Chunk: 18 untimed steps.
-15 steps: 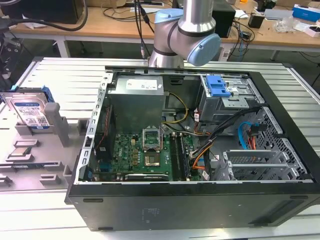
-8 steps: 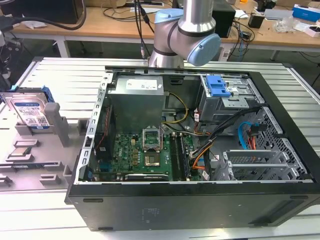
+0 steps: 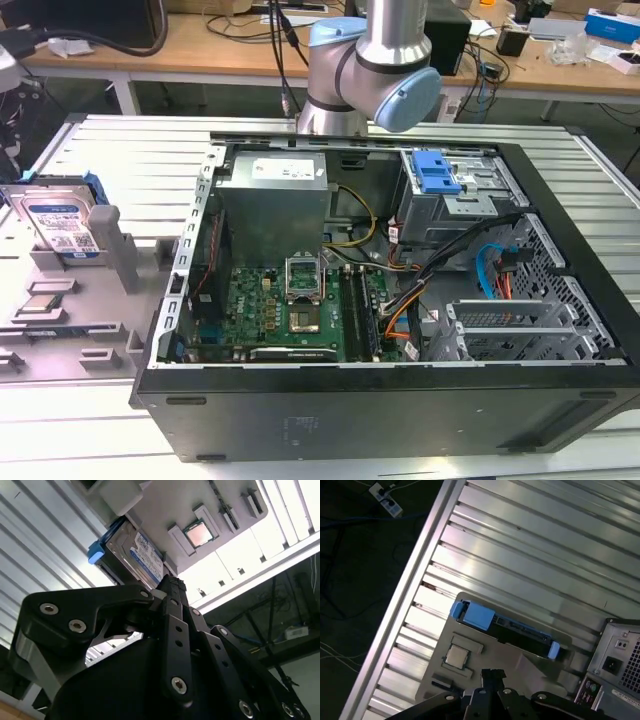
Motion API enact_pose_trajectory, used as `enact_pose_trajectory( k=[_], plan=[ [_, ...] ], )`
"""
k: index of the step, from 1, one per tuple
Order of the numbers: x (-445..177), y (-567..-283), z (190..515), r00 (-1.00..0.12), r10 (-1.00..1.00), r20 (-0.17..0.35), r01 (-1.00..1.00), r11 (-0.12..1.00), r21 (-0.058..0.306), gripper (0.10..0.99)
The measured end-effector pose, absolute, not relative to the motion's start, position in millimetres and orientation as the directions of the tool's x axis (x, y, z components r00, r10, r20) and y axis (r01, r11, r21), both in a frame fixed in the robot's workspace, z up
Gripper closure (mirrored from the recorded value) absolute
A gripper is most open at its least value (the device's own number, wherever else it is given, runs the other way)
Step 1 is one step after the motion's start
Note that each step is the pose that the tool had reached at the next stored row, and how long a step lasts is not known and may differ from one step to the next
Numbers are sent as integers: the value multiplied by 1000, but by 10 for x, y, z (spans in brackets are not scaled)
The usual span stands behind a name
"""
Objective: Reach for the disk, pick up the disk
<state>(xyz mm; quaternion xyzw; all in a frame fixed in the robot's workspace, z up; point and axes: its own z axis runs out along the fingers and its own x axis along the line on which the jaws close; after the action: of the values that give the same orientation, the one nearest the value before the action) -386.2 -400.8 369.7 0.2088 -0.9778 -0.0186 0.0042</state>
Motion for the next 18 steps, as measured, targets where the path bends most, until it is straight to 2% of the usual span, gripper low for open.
enact_pose_trajectory(
  k=[18],
  plan=[
    [-3862, -4009, 3697, -790, -613, 1, -613, 789, 38, 980]
  ],
)
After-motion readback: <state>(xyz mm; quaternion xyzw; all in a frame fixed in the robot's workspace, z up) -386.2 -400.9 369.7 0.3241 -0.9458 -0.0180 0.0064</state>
